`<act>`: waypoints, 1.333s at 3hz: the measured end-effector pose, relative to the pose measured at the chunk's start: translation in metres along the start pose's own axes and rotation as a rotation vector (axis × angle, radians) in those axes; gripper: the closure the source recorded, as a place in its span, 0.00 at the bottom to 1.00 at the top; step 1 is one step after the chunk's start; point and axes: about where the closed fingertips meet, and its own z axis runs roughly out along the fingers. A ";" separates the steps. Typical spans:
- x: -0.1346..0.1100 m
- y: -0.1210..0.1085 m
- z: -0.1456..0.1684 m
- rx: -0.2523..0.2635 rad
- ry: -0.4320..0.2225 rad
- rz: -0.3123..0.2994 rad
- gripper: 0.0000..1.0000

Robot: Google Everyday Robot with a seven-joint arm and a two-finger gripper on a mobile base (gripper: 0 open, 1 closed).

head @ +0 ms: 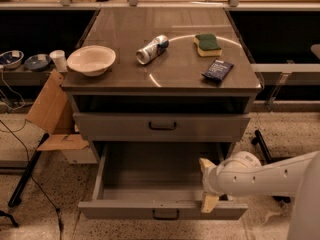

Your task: Open middle drawer

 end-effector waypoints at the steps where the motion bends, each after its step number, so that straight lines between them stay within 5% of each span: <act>1: -0.004 -0.008 0.009 0.000 -0.004 0.008 0.00; 4: -0.021 -0.049 0.009 0.037 -0.025 0.028 0.00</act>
Offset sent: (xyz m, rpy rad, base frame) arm 0.0506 0.0148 0.0005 0.0088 -0.0070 -0.0154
